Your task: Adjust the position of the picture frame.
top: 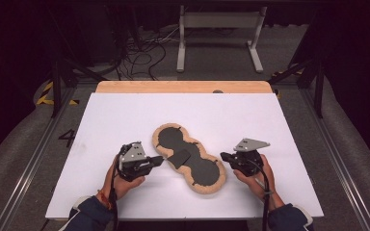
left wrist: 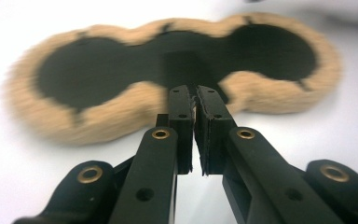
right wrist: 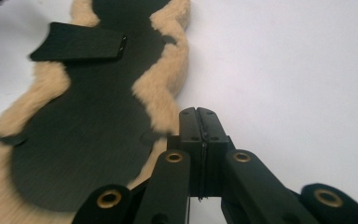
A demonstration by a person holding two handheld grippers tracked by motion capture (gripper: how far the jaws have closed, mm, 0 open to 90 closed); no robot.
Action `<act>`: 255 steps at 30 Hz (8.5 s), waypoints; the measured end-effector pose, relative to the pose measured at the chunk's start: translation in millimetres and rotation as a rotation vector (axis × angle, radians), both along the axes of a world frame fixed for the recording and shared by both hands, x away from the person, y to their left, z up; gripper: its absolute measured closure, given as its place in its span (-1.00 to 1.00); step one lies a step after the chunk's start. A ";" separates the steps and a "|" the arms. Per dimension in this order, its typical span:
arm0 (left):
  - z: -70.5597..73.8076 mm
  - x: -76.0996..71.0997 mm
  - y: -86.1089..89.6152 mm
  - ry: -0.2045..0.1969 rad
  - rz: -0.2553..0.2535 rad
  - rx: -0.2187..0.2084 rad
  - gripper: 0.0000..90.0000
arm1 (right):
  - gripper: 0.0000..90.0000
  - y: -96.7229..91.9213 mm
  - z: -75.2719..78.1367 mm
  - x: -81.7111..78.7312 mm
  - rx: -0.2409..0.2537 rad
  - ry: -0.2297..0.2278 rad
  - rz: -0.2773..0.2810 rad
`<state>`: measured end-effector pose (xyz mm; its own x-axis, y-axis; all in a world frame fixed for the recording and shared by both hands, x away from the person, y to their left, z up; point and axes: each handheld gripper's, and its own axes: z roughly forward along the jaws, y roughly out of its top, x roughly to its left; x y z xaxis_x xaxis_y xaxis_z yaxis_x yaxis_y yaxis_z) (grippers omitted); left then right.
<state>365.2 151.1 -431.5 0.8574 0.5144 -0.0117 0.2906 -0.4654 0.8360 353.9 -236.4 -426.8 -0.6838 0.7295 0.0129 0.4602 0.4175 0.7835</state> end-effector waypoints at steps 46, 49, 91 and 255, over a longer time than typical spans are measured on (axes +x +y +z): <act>-23.0 160.6 -18.1 0.184 0.331 0.176 0.80 | 1.00 25.7 -29.4 -73.5 -0.061 0.110 0.226; -21.5 160.5 -20.7 0.206 0.225 0.174 0.58 | 1.00 25.6 -29.7 -73.7 -0.057 0.112 0.220; -30.4 99.2 25.6 0.224 0.136 0.098 1.00 | 1.00 -13.9 -31.1 -49.0 -0.014 0.101 0.014; -34.4 -57.5 78.8 0.095 0.196 0.113 -0.76 | 0.55 47.6 -29.7 21.9 0.529 0.604 0.016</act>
